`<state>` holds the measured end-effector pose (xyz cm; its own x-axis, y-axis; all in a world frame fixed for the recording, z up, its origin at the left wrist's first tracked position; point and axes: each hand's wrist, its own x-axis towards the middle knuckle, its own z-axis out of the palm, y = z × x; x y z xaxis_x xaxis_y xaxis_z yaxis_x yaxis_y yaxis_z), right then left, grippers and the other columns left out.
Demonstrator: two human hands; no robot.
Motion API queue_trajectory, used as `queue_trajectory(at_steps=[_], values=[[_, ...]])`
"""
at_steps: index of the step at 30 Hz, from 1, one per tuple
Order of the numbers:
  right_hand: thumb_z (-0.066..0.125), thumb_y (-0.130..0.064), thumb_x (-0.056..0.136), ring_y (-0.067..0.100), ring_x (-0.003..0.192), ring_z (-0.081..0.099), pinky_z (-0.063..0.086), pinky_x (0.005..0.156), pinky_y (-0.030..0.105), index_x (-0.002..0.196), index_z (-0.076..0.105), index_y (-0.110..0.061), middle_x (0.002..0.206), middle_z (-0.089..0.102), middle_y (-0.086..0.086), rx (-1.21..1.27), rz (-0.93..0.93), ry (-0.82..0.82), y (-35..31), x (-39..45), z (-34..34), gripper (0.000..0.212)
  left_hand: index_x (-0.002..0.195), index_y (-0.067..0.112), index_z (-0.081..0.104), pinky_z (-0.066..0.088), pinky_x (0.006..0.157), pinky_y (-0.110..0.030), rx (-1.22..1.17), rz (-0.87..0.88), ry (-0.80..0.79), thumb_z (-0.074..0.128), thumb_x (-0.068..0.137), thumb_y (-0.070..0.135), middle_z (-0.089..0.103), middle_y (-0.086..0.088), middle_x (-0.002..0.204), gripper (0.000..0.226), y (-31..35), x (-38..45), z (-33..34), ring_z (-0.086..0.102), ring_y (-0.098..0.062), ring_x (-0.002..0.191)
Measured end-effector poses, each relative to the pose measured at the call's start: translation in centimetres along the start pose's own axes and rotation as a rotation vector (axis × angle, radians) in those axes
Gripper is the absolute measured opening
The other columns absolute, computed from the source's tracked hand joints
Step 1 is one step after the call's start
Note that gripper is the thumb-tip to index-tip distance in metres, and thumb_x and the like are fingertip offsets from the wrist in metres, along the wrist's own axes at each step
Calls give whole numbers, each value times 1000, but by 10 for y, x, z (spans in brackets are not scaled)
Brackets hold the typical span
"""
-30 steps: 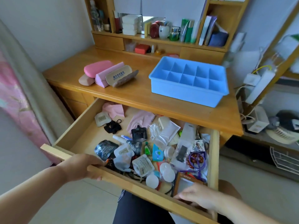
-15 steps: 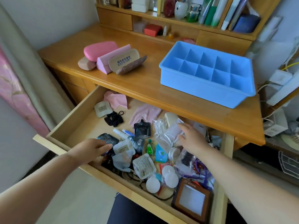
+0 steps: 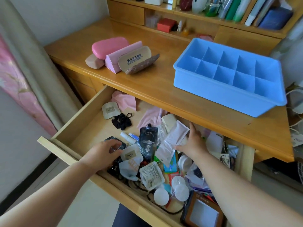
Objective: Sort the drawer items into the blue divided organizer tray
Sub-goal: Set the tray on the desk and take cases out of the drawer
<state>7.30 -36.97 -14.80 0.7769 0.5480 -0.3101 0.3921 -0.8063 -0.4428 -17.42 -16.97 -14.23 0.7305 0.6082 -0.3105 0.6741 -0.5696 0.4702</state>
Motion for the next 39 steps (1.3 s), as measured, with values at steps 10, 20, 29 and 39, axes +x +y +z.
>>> queue_trajectory(at_steps=[10,20,29,39], values=[[80,-28,74,24,127,40,40,98,31,151,-3,-22,142,32,10,-58,-81,-30,5,-25,2,114,132,28,48,39,81,-18,-154,161,123,59,91,28,51,9,128,43,54,2,13,52,-3,99],[79,-25,75,-11,83,55,39,67,5,120,57,-38,82,60,-28,161,-557,286,-25,-59,-58,52,145,33,26,43,101,-29,-256,364,109,62,88,36,40,14,141,68,100,11,-10,46,-5,122],[74,-18,65,11,86,67,54,72,23,102,68,-40,94,71,-1,1218,-413,-168,-70,-34,-82,43,111,27,53,56,76,-28,-588,268,43,76,78,16,66,3,98,41,78,16,-60,67,-11,86],[86,-38,59,13,110,62,46,90,26,129,51,-23,117,68,-2,944,-288,-541,-66,-27,-59,80,99,21,51,48,60,-19,-538,249,144,75,79,7,62,0,85,35,59,4,-62,62,-5,70]])
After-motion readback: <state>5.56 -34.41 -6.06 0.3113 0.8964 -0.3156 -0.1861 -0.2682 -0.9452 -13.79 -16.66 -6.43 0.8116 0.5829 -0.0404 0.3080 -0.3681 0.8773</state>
